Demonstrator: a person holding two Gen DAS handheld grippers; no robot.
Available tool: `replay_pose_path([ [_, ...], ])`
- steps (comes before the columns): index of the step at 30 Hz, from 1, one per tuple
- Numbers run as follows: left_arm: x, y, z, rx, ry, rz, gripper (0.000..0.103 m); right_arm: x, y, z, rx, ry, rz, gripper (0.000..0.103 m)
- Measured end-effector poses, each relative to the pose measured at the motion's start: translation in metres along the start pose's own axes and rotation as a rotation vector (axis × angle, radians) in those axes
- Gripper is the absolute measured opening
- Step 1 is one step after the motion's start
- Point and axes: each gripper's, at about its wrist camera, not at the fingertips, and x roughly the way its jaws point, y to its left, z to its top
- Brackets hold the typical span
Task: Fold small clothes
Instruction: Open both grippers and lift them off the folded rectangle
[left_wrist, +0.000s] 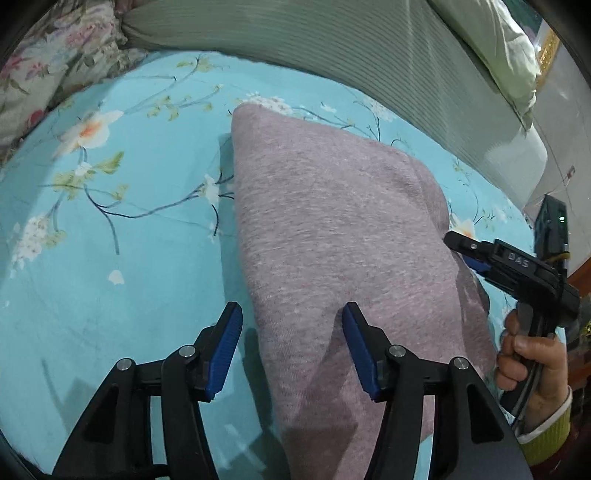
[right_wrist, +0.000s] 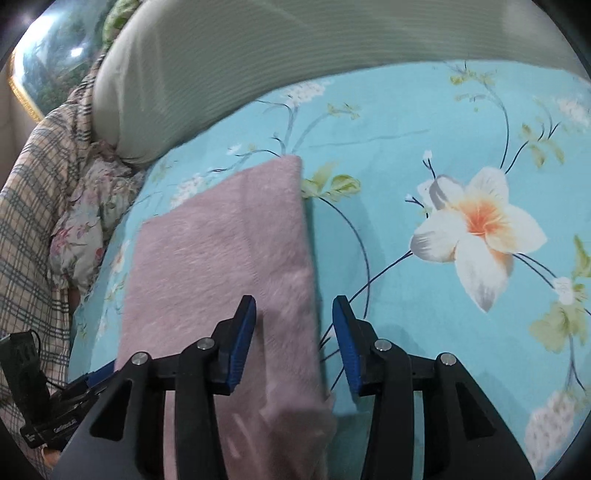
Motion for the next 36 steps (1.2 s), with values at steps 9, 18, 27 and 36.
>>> replay_pose_path([
  [9, -0.041, -0.009, -0.037, 0.027, -0.035, 0.049, 0.075, -0.062, 0.018, -0.049, -0.060, -0.014, 0.035, 0.045],
  [18, -0.060, -0.009, -0.084, 0.065, -0.018, 0.117, 0.081, -0.096, 0.020, -0.113, -0.092, 0.008, 0.019, 0.057],
  [27, -0.074, -0.015, -0.132, 0.113, 0.004, 0.166, 0.081, -0.108, 0.030, -0.155, -0.142, 0.034, 0.000, 0.063],
  [36, -0.080, -0.013, -0.135, 0.110, 0.010, 0.145, 0.081, -0.110, 0.031, -0.145, -0.154, -0.011, 0.013, 0.064],
])
